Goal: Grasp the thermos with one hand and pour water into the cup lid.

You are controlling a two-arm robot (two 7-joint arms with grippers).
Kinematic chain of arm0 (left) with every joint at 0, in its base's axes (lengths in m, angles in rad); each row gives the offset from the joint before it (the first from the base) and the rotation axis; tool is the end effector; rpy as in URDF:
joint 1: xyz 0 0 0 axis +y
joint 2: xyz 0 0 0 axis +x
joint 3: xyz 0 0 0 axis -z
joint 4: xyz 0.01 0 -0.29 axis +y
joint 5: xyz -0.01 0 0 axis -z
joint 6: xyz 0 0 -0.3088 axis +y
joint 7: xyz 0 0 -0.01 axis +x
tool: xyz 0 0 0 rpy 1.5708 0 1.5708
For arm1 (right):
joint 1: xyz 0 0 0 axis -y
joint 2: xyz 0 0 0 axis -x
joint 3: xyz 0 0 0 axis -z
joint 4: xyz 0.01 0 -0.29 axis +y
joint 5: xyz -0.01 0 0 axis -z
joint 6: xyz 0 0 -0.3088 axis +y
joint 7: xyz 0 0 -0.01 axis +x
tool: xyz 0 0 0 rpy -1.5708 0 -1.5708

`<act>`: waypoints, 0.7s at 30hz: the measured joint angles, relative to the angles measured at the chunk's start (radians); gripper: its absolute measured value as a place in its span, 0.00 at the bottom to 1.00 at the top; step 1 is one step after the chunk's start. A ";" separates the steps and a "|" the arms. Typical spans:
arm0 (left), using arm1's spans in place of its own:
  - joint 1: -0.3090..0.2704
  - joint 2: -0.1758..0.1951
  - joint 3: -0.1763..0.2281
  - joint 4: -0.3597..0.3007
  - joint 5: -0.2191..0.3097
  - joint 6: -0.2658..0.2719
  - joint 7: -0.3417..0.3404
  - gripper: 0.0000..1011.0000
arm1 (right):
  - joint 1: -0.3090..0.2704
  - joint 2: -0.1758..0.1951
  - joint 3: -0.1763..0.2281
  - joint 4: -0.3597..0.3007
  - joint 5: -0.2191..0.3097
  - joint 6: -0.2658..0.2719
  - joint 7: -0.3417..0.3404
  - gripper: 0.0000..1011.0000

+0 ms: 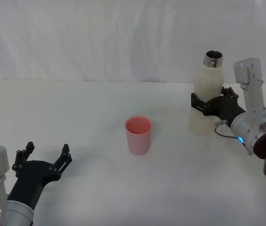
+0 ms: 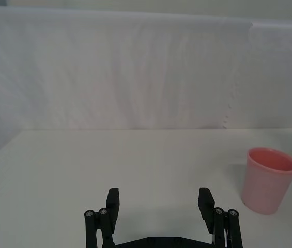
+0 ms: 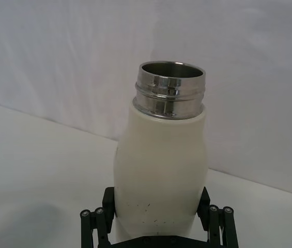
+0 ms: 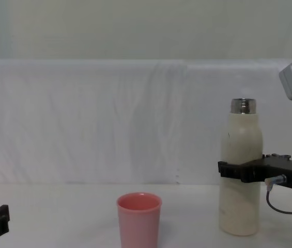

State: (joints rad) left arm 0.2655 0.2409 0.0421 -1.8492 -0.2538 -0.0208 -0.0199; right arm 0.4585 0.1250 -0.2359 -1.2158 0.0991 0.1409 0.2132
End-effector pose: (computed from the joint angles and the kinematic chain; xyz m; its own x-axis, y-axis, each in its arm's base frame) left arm 0.2529 0.0375 -0.2853 0.1244 0.9917 -0.0327 -0.9921 0.1239 -0.0176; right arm 0.4504 0.0195 -0.2429 0.3701 -0.9239 0.0972 0.9276 0.3619 -0.0928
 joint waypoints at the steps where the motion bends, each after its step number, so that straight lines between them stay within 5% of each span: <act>1: 0.000 0.000 0.000 0.000 0.000 0.000 0.000 0.99 | 0.000 0.000 0.000 0.000 0.000 0.000 0.000 0.95; 21: 0.000 0.000 0.000 0.000 0.000 0.000 0.000 0.99 | -0.032 0.006 -0.003 -0.080 -0.005 0.000 -0.004 0.95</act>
State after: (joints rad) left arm 0.2655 0.2410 0.0421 -1.8492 -0.2538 -0.0208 -0.0199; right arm 0.4266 0.1307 -0.2385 -1.2957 0.0938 0.1408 0.2090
